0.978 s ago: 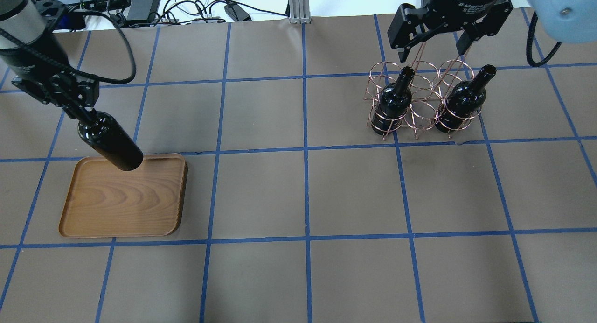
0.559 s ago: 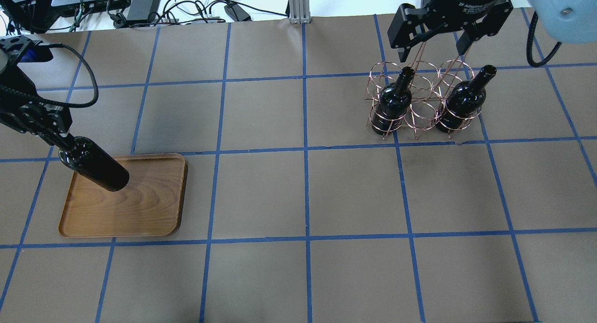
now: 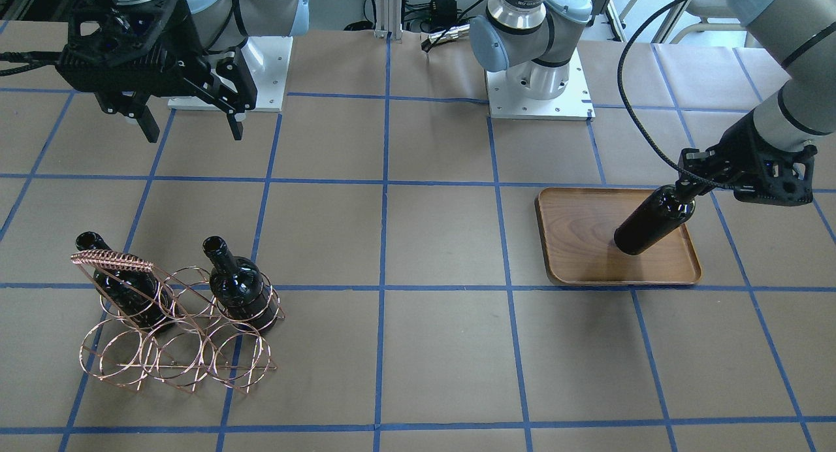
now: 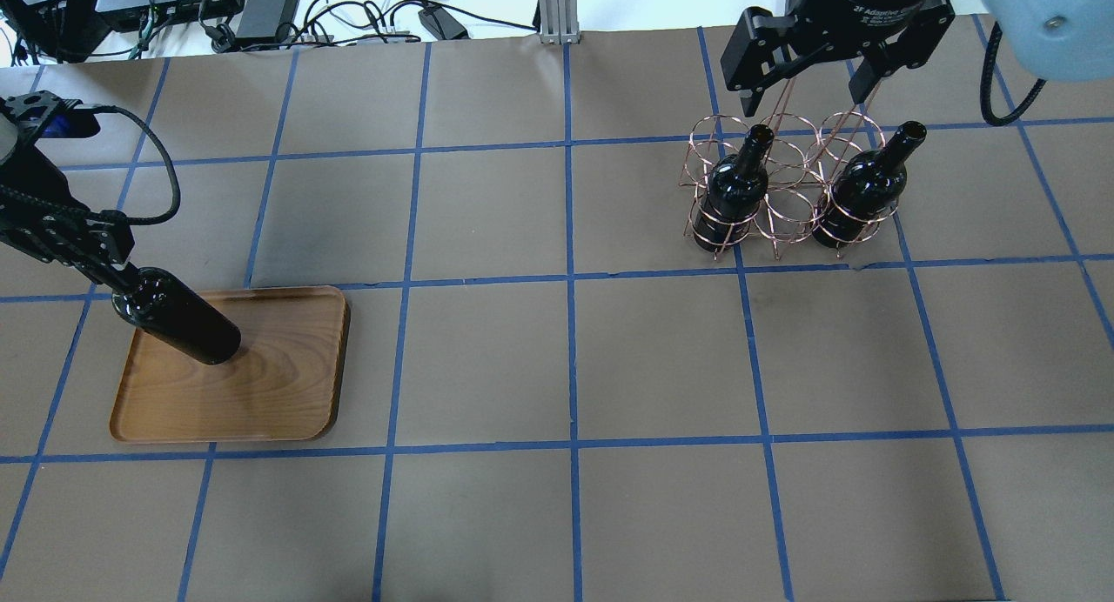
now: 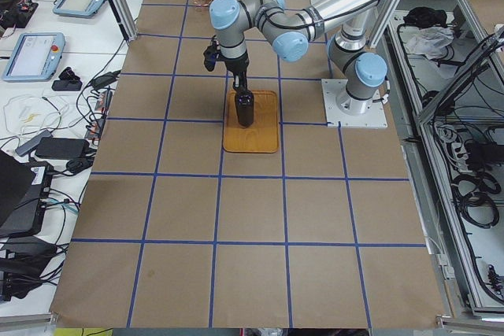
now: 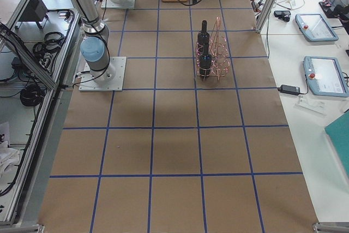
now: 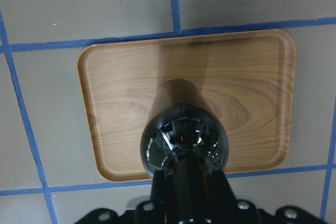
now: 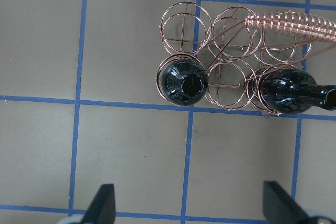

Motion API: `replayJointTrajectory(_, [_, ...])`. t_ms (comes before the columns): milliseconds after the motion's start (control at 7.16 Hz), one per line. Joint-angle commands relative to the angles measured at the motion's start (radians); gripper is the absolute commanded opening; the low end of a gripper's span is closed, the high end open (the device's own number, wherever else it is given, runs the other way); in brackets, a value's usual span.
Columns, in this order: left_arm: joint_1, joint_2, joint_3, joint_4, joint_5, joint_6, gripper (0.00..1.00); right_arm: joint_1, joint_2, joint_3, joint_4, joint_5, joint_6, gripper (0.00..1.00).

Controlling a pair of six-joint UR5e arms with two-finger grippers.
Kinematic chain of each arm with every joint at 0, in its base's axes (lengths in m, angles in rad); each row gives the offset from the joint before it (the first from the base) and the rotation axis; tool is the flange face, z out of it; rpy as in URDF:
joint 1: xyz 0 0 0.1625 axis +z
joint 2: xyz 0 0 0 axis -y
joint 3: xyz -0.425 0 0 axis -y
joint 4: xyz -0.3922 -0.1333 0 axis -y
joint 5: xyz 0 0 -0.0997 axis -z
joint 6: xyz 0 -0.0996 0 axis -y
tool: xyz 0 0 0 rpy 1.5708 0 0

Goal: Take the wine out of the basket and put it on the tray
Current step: 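Carry the bottle with the left gripper over the wooden tray and lower it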

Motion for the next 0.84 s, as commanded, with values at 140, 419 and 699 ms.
replayJointTrajectory(140, [-0.009, -0.007, -0.004, -0.009, 0.005, 0.003, 0.00, 0.000, 0.000, 0.000, 0.000, -0.001, 0.000, 1.00])
replayJointTrajectory(419, [-0.009, -0.007, -0.004, -0.009, 0.006, 0.000, 0.06, -0.001, -0.002, 0.000, 0.000, -0.003, -0.001, 1.00])
replayJointTrajectory(699, [-0.009, -0.005, -0.004, -0.024, 0.006, -0.009, 0.60, -0.001, -0.005, 0.000, 0.000, -0.001, -0.001, 1.00])
